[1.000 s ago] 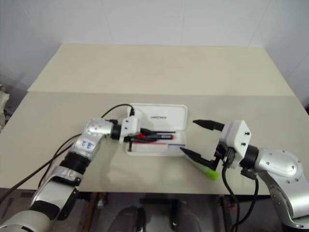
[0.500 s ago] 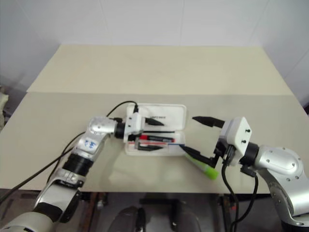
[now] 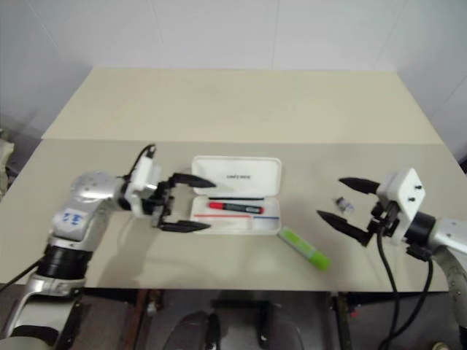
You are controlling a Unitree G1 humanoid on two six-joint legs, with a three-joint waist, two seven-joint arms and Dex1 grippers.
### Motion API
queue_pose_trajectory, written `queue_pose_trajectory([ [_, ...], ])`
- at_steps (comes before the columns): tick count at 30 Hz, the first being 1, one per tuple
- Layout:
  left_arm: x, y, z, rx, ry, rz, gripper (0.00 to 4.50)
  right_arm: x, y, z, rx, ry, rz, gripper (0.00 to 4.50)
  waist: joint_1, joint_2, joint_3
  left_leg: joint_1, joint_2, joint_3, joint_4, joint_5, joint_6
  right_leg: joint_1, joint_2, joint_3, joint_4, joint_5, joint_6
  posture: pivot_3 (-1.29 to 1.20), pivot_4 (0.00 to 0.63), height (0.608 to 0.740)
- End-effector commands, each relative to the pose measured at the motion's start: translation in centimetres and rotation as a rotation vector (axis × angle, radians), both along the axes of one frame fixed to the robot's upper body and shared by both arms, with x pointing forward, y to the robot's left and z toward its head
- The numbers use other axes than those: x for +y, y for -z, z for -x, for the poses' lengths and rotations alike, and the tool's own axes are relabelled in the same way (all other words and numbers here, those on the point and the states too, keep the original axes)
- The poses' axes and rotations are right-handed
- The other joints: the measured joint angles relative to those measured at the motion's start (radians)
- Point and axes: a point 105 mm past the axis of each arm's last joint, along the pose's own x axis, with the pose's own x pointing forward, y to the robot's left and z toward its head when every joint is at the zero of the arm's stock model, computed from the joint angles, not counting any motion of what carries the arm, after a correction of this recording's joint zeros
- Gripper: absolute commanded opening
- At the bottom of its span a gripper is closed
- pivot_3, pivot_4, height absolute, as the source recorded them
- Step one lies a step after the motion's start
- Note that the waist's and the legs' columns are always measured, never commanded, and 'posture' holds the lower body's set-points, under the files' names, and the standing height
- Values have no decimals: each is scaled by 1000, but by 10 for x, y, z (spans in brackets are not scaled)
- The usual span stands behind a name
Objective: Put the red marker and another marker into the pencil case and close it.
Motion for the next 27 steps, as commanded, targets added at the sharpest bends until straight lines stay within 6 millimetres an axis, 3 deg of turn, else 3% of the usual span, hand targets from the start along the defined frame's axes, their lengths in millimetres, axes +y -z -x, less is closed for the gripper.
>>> queue_pose_trajectory([
  [1, 8, -13, 8, -56, 6, 16, 4443, 11, -4, 10, 0, -15, -13, 4500, 0, 0, 0, 0, 0, 0, 0, 0, 0, 0, 0, 0, 0, 0, 0, 0, 150, 740],
  [12, 16, -5, 24, -13, -29, 19, 4443, 65, 37, 49, 167, -38, -188, 4500, 0, -1, -1, 0, 2, 0, 0, 0, 0, 0, 0, 8, 0, 0, 0, 0, 150, 740],
  [16, 13, -7, 23, -18, -15, 9, 4443, 63, 51, 53, 200, -26, -194, 4500, 0, -1, -1, 0, 1, 1, 0, 0, 0, 0, 0, 11, -1, -1, 0, 0, 150, 740],
  [27, 15, -12, 18, -49, -6, -24, 4443, 46, 80, 34, 190, 34, -178, 4500, -2, -3, -2, 1, 1, 3, 0, 0, 0, 0, 2, 13, -2, -1, 0, 0, 150, 740],
])
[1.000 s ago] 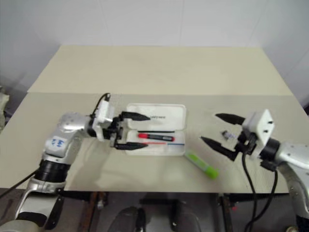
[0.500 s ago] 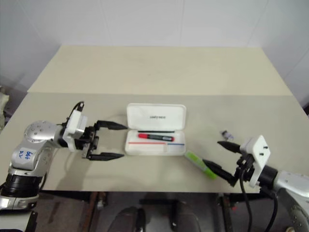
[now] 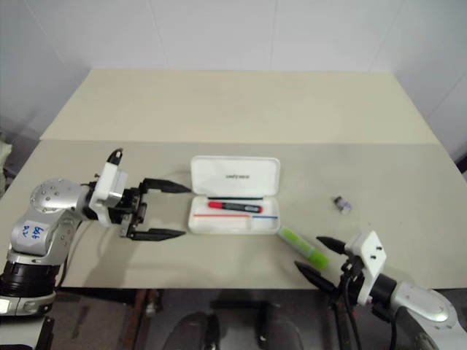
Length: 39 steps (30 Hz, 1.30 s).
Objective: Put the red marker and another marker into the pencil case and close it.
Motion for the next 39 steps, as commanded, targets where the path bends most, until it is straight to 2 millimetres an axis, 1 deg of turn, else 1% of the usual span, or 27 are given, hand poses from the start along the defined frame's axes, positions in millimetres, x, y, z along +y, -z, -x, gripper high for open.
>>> queue_pose_trajectory([
  [1, 2, -7, 0, -39, 8, -21, 4443, 2, -1, -5, -35, -17, 8, 4500, 1, 0, 0, 0, 0, 0, 0, 0, 0, 0, 0, 0, 0, 0, 0, 0, 150, 740],
  [4, 6, -10, -1, -45, -2, -30, 4443, 4, 6, -11, -27, -22, 9, 4500, 1, 0, 0, 0, 0, 0, 0, 0, 0, 0, 0, 0, 0, 0, 0, 0, 150, 740],
  [8, 12, -10, -1, -42, -11, -45, 4443, 7, 14, -12, -18, -42, 12, 4500, 1, 0, 0, 0, 0, 0, 0, 0, 0, 0, 0, 0, 0, 0, 0, 0, 150, 740],
  [9, 15, -10, -1, -38, -14, -50, 4480, 9, 16, -12, -17, -49, 12, 4315, 1, 0, 0, 0, 0, 0, 0, 0, 0, 0, 0, 0, 0, 0, 0, 0, 150, 740],
  [11, 23, -8, -1, -28, -28, -64, 4500, 13, 22, -9, -13, -66, 15, 3874, 1, 0, 0, 0, 0, 0, 0, 0, 0, 0, 0, 0, 0, 0, 0, 0, 150, 740],
  [13, 27, -7, -2, -25, -36, -73, 4500, 14, 25, -7, -12, -76, 21, 3246, 0, 0, 0, 0, 0, 0, 0, 0, 0, 0, 0, 0, 0, 0, 0, 0, 150, 740],
  [18, 33, -5, -6, -33, -53, -76, 4500, 12, 27, -5, -21, -86, 38, 1314, 1, 0, 0, 0, 0, 0, -1, 0, -1, 0, 0, -1, 0, 0, 0, 0, 150, 740],
  [19, 34, -4, -6, -34, -56, -76, 4500, 11, 26, -6, -31, -80, 41, 1105, 1, 0, 0, 1, 0, 0, -1, 0, -1, 0, 0, -1, 0, 0, 0, 0, 150, 740],
  [23, 39, 1, -10, -36, -83, -72, 4500, 1, 18, -11, -69, -59, 73, 1124, 1, 0, 0, 0, 0, 0, -1, -1, -1, 0, 0, -1, 0, 0, 0, 0, 150, 740],
  [25, 42, 4, -11, -36, -94, -75, 4500, -5, 11, -14, -91, -51, 90, 1124, 1, 0, 0, 1, 0, 0, -1, -1, -1, 0, 0, -1, 1, 0, 0, 0, 150, 740],
  [28, 51, 11, -14, -35, -137, -73, 4500, -19, -13, -17, -156, -43, 142, 1124, 0, 0, 0, 1, 0, 1, -1, -1, 0, 0, -1, -1, 1, 0, 0, 0, 150, 740],
  [31, 56, 16, -15, -28, -158, -71, 4500, -24, -32, -16, -195, -73, 163, 1124, 1, 0, 0, 1, 0, 1, -1, -1, 0, -1, -1, -1, 1, 0, 0, 0, 150, 740],
  [34, 57, 20, -18, -35, -179, -73, 4500, -19, -47, -14, -223, -134, 162, 1124, 3, 0, 0, 1, 1, 0, -1, -1, -1, -1, 0, -1, 1, 0, -1, 0, 150, 740],
  [36, 59, 25, -18, -26, -193, -84, 4500, -6, -58, -16, -247, -217, 160, 1124, 1, 0, 0, 1, 1, 0, -1, -1, -1, -1, 0, -1, 1, 0, -1, 0, 150, 740],
  [39, 60, 30, -18, -11, -197, -91, 4500, 19, -69, -24, -283, -328, 142, 1124, -8, -1, 0, 1, 1, 2, -1, -1, -1, -1, -1, -1, 1, 0, 0, 0, 150, 740],
])
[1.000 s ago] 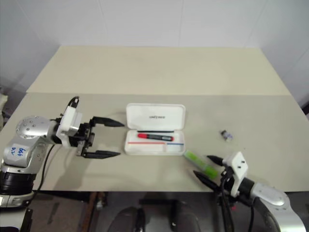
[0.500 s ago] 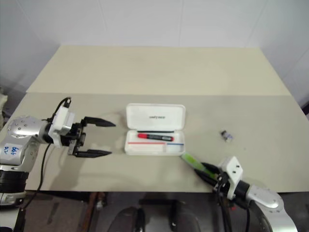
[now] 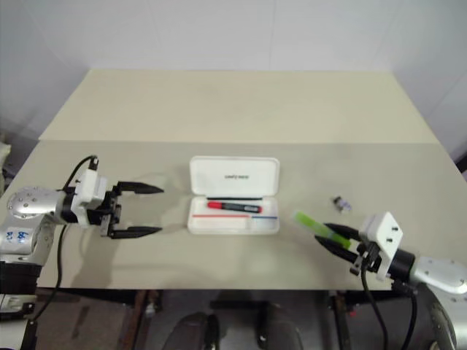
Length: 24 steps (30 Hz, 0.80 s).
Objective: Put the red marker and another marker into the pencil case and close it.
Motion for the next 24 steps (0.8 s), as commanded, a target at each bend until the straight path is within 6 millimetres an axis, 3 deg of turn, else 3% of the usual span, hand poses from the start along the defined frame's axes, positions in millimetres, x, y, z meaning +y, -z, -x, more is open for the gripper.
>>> queue_pose_trajectory([
  [1, 4, 1, 1, -15, -13, -8, 4500, 36, -17, -4, -47, -174, -8, 1124, -6, -1, 0, 0, 0, 0, 0, 0, 0, 0, 0, 0, 0, 0, 0, 0, 150, 740],
  [10, 6, 5, 6, 10, -21, -8, 4500, 111, -11, -32, -25, -474, -22, 1124, -18, -1, 0, -1, 0, -1, 0, -1, -1, -1, 0, -3, 3, 0, -1, 0, 150, 740],
  [17, 5, 5, 9, 5, -28, -6, 4500, 149, 4, -56, -12, -592, 17, 1124, -23, -1, 0, -2, 0, 0, 1, -2, 0, -2, -2, -11, 3, 0, 0, 0, 150, 740],
  [24, 3, 3, 13, -12, -39, -4, 4500, 164, 18, -62, 21, -675, 66, 1124, -22, -1, 0, -1, 1, -1, 1, -1, -1, -2, -2, -11, 4, 0, -1, 0, 150, 740],
])
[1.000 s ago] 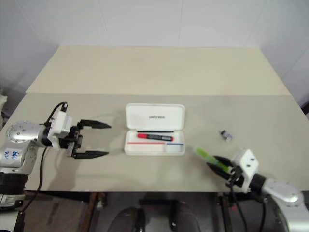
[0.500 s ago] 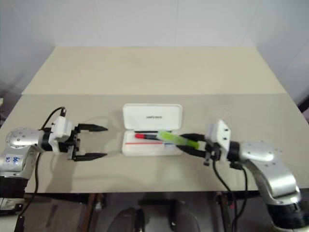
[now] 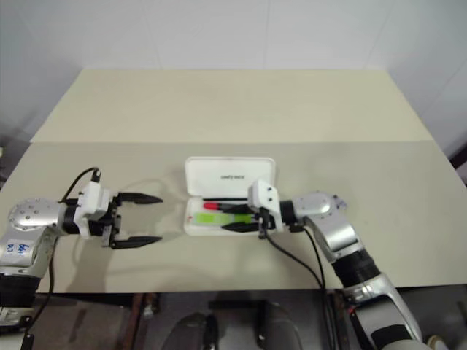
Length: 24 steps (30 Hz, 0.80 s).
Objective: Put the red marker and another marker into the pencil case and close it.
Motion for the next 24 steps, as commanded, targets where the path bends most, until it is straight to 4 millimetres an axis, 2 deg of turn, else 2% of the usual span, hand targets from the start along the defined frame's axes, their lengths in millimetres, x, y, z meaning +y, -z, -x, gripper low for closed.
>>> queue_pose_trajectory([
  [1, 0, -12, 3, -50, -5, 0, 4500, 9, -1, 2, -27, -63, 8, 1124, 0, 0, 0, 0, 0, 0, 0, 0, 0, 0, 0, 0, 0, 0, 0, 0, 150, 740],
  [8, -1, -12, 6, -57, -19, 5, 4500, 19, 6, -5, -28, -66, 23, 1124, -7, 0, 0, 0, 0, 0, 0, 0, 0, 0, -1, 0, 1, 0, 0, 0, 150, 740],
  [14, -3, -12, 7, -58, -25, 9, 4500, 26, 1, -15, -43, -58, 15, 1124, -23, 0, 0, 0, 0, -1, 0, 1, -3, 0, -2, 0, 2, 0, -1, 0, 150, 740],
  [23, -5, -13, 4, -64, -23, 15, 4500, 37, 5, -13, -44, -82, 28, 1124, -25, 0, 0, 1, 1, -1, 0, 2, -4, 0, -7, -2, 3, -1, -1, 0, 150, 740],
  [24, -5, -13, 3, -64, -24, 15, 4500, 38, 5, -13, -49, -84, 27, 1906, -25, 0, 0, 1, 1, -1, 0, 2, -4, 0, -7, -2, 3, -1, -2, 0, 150, 740],
])
